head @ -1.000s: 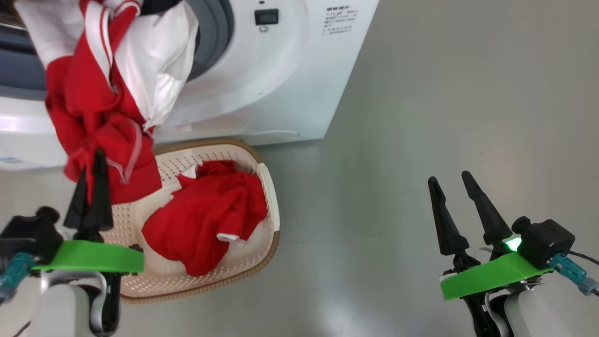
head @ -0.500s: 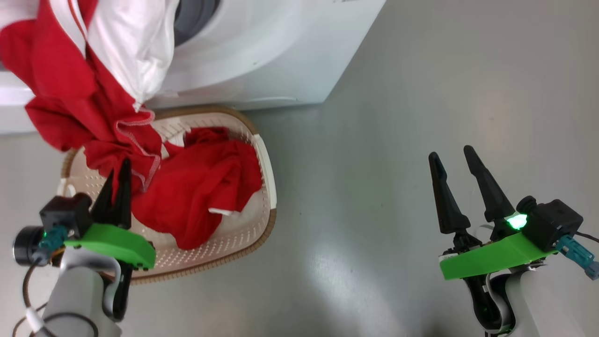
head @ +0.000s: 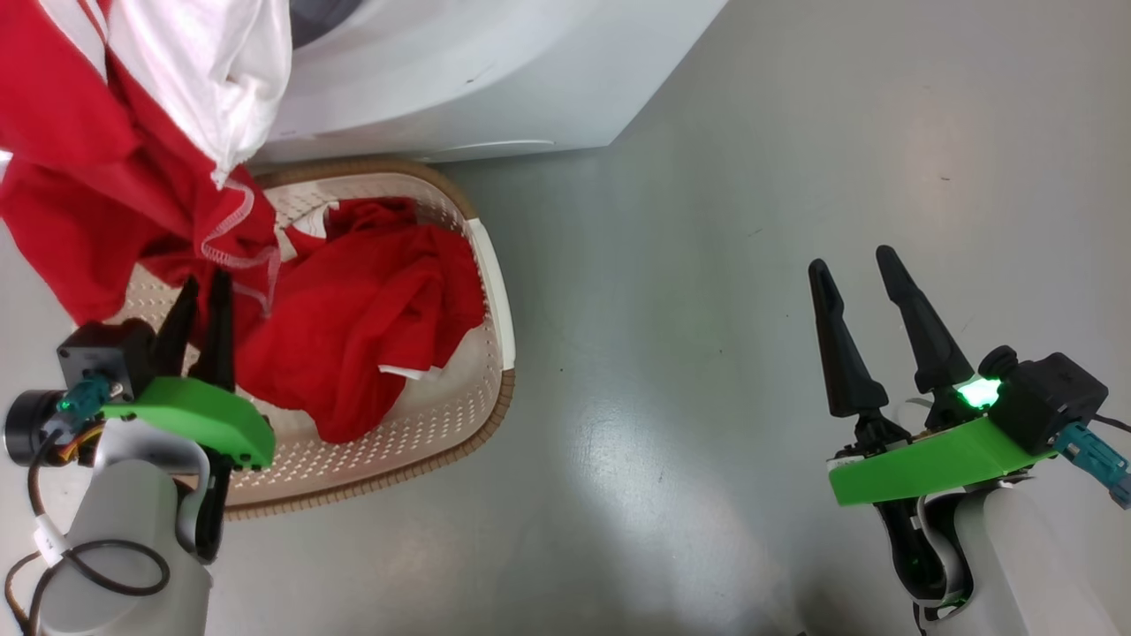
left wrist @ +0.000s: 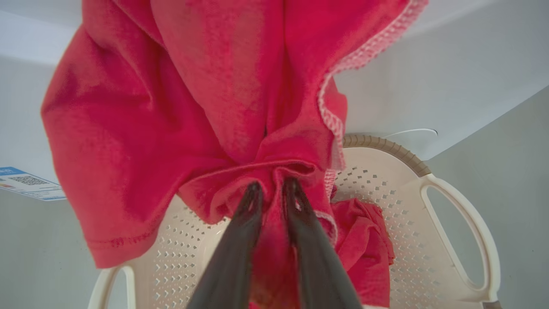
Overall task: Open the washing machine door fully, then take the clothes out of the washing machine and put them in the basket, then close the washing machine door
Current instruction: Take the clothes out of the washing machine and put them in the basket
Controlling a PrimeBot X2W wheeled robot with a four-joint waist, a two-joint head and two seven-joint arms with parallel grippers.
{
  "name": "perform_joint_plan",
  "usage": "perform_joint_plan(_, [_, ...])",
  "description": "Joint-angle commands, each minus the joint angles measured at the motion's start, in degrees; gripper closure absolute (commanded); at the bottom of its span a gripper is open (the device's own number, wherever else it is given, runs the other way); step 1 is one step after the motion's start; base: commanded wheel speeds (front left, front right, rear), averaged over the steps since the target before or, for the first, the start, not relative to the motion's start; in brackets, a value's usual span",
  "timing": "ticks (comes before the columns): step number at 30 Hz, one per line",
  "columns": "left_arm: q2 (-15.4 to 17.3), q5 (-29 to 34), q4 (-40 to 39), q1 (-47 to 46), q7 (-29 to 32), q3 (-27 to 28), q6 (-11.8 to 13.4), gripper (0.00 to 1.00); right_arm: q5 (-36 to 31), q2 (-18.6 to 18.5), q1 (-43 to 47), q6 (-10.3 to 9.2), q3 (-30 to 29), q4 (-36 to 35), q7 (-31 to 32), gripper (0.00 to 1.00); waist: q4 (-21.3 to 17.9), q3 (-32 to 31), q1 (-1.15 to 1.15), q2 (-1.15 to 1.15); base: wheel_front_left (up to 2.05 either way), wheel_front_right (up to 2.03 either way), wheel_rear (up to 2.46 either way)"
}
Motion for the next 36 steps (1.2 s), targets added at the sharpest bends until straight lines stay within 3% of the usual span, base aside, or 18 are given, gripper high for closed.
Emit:
perform_joint_plan(1, [1.98, 0.4, -0.6, 0.57, -0.28, 1.72, -0.31, 0.56, -0.33, 0.0, 0.24, 0.42, 1.4, -1.26, -0.36, 0.0, -0.01, -0.1, 0.0, 0.0, 0.0, 0.0, 0.0])
perform_joint_plan(4, [1.83, 0.38, -0.39, 0.63, -0.28, 1.94, -0.31, 0.5, -0.38, 0.0, 0.23, 0.42, 1.25, -1.12, -0.36, 0.0, 0.03, -0.4, 0.0, 0.0, 0.0, 0.0, 0.0])
perform_joint_plan(5, [1.77, 0.32, -0.28, 0.69, -0.28, 2.02, -0.31, 0.34, -0.42, 0.0, 0.22, 0.42, 1.23, -1.09, -0.36, 0.0, 0.07, -0.53, 0.0, 0.0, 0.0, 0.0, 0.0])
perform_joint_plan(6, [1.71, 0.24, -0.15, 0.76, -0.28, 2.08, -0.31, 0.25, -0.45, 0.0, 0.22, 0.42, 1.23, -1.07, -0.36, 0.0, 0.11, -0.66, 0.0, 0.0, 0.0, 0.0, 0.0])
perform_joint_plan(11, [1.31, -0.3, -0.59, 1.34, -0.28, 2.5, -0.31, 0.0, -0.54, 0.0, 0.25, 0.42, 1.33, -0.82, -0.36, 0.0, 0.47, -1.58, 0.0, 0.0, 0.0, 0.0, 0.0])
perform_joint_plan(36, [-2.42, -2.02, -17.68, 10.49, -0.28, 5.15, -0.31, 0.0, -2.55, 0.0, 2.41, 0.42, 0.28, 0.6, -0.36, 0.0, 3.19, -9.25, 0.0, 0.0, 0.0, 0.0, 0.0])
